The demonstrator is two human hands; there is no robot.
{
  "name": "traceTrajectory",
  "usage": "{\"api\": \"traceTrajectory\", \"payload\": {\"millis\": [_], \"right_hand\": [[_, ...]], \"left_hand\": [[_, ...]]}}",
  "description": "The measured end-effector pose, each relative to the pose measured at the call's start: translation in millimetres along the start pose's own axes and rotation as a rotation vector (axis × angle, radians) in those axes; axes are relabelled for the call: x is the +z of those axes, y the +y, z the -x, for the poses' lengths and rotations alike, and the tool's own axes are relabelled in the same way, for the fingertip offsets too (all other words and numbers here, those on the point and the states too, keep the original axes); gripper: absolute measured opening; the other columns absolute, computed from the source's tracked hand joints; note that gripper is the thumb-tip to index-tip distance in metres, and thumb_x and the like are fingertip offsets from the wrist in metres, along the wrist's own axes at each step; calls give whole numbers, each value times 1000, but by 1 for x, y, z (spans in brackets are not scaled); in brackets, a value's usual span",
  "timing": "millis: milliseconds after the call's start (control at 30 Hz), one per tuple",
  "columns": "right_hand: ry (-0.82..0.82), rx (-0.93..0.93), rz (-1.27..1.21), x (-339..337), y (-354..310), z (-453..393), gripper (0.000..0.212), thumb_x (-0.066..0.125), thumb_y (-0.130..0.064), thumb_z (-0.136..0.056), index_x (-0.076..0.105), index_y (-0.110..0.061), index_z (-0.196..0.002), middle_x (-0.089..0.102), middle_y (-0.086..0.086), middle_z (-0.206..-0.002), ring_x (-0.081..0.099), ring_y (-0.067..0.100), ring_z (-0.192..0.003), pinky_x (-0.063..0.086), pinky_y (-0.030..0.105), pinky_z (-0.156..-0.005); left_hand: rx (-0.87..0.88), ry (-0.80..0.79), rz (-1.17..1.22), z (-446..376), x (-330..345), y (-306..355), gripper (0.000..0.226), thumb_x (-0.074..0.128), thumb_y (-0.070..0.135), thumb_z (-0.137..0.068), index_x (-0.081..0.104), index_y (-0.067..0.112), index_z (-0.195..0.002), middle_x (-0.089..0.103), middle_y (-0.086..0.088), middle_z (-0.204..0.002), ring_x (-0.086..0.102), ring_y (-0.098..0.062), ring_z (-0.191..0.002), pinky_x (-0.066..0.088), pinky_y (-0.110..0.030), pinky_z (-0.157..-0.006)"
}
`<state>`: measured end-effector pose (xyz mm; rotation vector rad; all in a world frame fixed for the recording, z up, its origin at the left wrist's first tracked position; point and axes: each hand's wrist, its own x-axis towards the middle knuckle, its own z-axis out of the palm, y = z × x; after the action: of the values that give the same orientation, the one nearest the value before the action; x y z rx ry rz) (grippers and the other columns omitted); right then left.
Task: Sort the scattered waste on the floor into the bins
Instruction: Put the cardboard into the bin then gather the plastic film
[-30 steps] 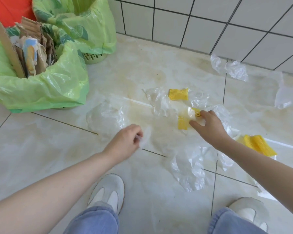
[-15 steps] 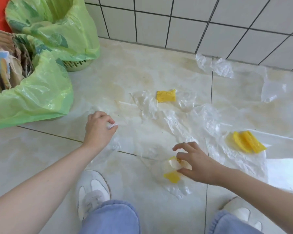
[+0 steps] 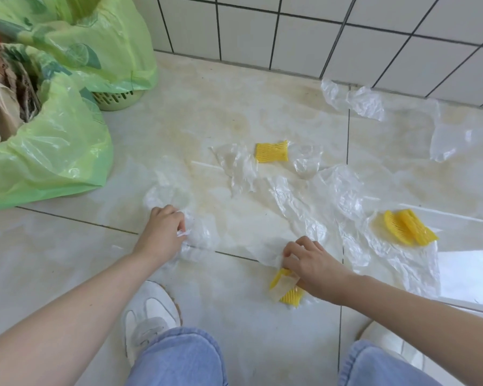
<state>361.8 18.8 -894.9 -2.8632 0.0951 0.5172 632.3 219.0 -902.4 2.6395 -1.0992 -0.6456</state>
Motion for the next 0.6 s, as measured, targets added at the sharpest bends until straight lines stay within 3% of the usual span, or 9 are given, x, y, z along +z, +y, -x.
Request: {"api": "traceTrajectory", "payload": {"millis": [100,200,300,400,600], "right_hand": [[-1,29,-68,-11,4,-3,29,70,-17,-69,59,-22,-95,55,-4,-92,54,20,-79,50,31,-69],[0,92,-230,-27,6,-2,24,50,-17,-84,51,-16,-107,52,0,-98,51,21,-84,42,29,-75],[89,179,-406,-42,9,-1,8,46,-17,-86,44,-13,-92,48,-1,-84,48,21,-72,37,28,-64],[170,265,-535,-54,15,-2,7,43,-14,-83,38,-12,-87,45,0,-71,47,25,-66,38,36,-60],[228,417,-700,-58,36,-8,46,46,-7,-81,32,-23,-122,54,13,-70,50,28,-65,43,45,-64]], "left_hand": [[41,18,50,-2,-2,9,36,54,-11,-72,41,21,-64,38,4,-77,48,-25,-76,30,-30,-60],[82,22,113,-5,-5,29,32,52,-6,-72,35,20,-64,36,3,-75,44,-25,-63,35,-36,-58],[115,43,162,-13,-9,52,22,51,-1,-74,37,15,-74,38,3,-79,44,-27,-67,36,-37,-61],[137,43,263,-24,-13,76,22,48,1,-76,40,19,-87,47,2,-93,49,-25,-80,42,-37,-71],[166,-19,352,-54,-20,117,53,47,3,-83,42,28,-130,41,14,-122,51,-16,-92,38,-28,-85]]}}
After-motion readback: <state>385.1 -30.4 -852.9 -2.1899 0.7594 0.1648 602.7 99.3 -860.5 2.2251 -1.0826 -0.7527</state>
